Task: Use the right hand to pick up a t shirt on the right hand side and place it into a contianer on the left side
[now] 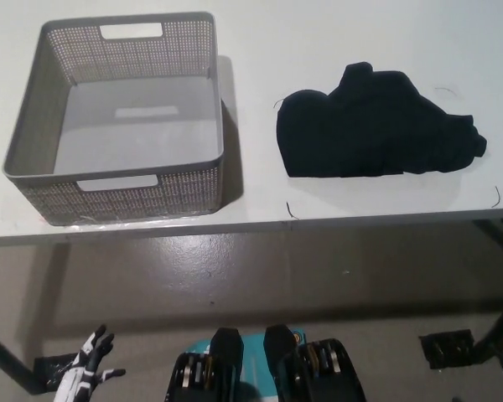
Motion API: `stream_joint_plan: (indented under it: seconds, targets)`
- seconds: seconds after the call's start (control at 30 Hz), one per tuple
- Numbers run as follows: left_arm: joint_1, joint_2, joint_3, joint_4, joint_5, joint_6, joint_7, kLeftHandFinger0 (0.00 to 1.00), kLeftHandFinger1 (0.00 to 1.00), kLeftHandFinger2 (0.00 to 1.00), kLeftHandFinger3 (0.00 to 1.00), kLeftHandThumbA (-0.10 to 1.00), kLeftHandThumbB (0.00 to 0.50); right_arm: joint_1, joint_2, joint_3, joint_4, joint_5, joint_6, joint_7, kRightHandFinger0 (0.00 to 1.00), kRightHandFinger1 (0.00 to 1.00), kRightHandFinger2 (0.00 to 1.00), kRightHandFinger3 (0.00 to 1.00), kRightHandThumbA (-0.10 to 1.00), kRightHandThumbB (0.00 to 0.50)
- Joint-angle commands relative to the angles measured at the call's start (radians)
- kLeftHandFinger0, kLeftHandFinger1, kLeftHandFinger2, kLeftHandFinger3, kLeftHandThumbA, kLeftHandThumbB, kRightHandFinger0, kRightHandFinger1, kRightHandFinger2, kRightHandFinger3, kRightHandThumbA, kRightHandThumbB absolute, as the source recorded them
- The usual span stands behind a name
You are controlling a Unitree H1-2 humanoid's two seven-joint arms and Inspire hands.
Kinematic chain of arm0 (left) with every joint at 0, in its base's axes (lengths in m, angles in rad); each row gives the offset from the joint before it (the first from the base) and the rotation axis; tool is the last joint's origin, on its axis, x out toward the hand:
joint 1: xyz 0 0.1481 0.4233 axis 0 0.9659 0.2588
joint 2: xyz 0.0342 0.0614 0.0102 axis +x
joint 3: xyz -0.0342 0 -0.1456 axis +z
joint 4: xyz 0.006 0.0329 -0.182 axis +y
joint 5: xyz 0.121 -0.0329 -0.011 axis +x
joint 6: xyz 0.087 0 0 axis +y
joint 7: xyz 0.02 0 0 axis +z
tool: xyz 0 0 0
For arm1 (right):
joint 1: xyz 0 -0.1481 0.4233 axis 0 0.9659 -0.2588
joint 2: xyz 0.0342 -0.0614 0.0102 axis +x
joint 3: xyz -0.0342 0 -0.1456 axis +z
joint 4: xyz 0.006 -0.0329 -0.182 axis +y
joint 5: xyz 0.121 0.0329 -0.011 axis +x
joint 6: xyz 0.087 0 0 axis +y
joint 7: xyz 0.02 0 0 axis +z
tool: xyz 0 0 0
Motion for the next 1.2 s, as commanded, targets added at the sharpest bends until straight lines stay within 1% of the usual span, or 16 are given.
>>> stream_joint_plan:
  seconds: [0.0,0.1,0.27,0.33,0.4,0.43,0.5,0.53,0.6,0.63,0.73,0.8,0.9,1.03,1.1,1.17]
  targets:
    - [-0.012,0.015,0.000,0.005,-0.025,-0.079,-0.020,0.74,0.98,1.00,1.00,0.97,0.424,-0.017,0.002,-0.060,-0.140,-0.117,0.005,-0.072,1.00,1.00,1.00,1.00,0.69,0.442]
    - [-0.014,0.013,0.001,0.013,-0.024,-0.088,-0.022,0.74,0.97,1.00,1.00,0.96,0.413,-0.076,0.010,-0.103,-0.231,-0.104,0.102,-0.025,1.00,1.00,1.00,1.00,0.70,0.481]
    - [-0.022,0.008,0.007,0.014,-0.030,-0.088,-0.019,0.71,0.95,0.98,1.00,0.94,0.416,-0.199,0.008,-0.132,-0.261,-0.094,0.177,0.028,1.00,1.00,1.00,1.00,0.71,0.489]
    - [-0.012,0.012,0.008,0.006,-0.034,-0.088,-0.024,0.71,0.95,0.98,1.00,0.94,0.402,-0.244,0.014,-0.134,-0.256,-0.090,0.185,0.029,1.00,1.00,1.00,1.00,0.68,0.496]
    - [-0.015,0.015,0.008,0.003,-0.034,-0.088,-0.028,0.72,0.95,0.98,1.00,0.95,0.401,-0.296,0.024,-0.142,-0.232,-0.070,0.162,0.003,1.00,1.00,1.00,1.00,0.56,0.497]
    - [-0.016,0.015,0.006,0.000,-0.034,-0.088,-0.030,0.72,0.95,0.98,1.00,0.95,0.399,-0.326,0.033,-0.151,-0.218,-0.045,0.158,-0.007,1.00,1.00,1.00,1.00,0.54,0.500]
    - [-0.016,0.014,0.005,-0.001,-0.038,-0.088,-0.033,0.73,0.95,0.97,1.00,0.94,0.403,-0.353,0.041,-0.157,-0.208,-0.048,0.171,-0.010,1.00,1.00,1.00,1.00,0.53,0.500]
    - [-0.019,0.013,0.004,0.000,-0.042,-0.088,-0.036,0.74,0.96,0.98,1.00,0.93,0.406,-0.399,0.050,-0.151,-0.192,-0.079,0.206,-0.007,1.00,1.00,1.00,1.00,0.62,0.500]
    - [-0.022,0.009,0.004,0.001,-0.037,-0.088,-0.032,0.74,0.96,0.98,1.00,0.94,0.406,-0.419,0.052,-0.149,-0.182,-0.090,0.215,-0.004,1.00,1.00,1.00,1.00,0.62,0.500]
    - [-0.025,0.006,0.002,0.004,-0.038,-0.088,-0.032,0.74,0.97,1.00,1.00,0.95,0.402,-0.453,0.054,-0.139,-0.159,-0.111,0.217,-0.009,1.00,1.00,1.00,1.00,0.55,0.500]
    - [-0.032,-0.003,-0.001,0.005,-0.037,-0.088,-0.030,0.74,0.97,1.00,1.00,0.95,0.390,-0.519,0.054,-0.113,-0.111,-0.133,0.232,0.009,1.00,1.00,1.00,1.00,0.48,0.500]
    - [-0.030,-0.004,-0.003,0.004,-0.032,-0.088,-0.028,0.73,0.96,1.00,1.00,0.95,0.396,-0.532,0.053,-0.099,-0.086,-0.140,0.240,0.018,1.00,1.00,1.00,1.00,0.49,0.483]
    - [-0.031,-0.001,-0.001,0.012,-0.031,-0.088,-0.028,0.73,0.95,0.99,1.00,0.96,0.403,-0.565,0.051,-0.063,-0.015,-0.152,0.260,0.038,1.00,1.00,1.00,1.00,0.44,0.500]
    - [-0.040,-0.003,-0.005,0.017,-0.025,-0.088,-0.027,0.73,0.95,0.99,1.00,0.96,0.403,-0.599,0.044,-0.045,0.032,-0.152,0.272,0.035,1.00,1.00,1.00,1.00,0.47,0.500]
    - [-0.044,-0.004,-0.006,0.019,-0.029,-0.088,-0.030,0.74,0.95,0.98,1.00,0.95,0.419,-0.634,0.036,-0.035,0.065,-0.153,0.297,0.053,1.00,1.00,1.00,1.00,0.48,0.499]
    - [-0.054,-0.007,-0.007,0.023,-0.026,-0.088,-0.024,0.74,0.95,0.98,1.00,0.95,0.421,-0.669,0.031,-0.034,0.091,-0.144,0.316,0.062,1.00,1.00,1.00,1.00,0.49,0.481]
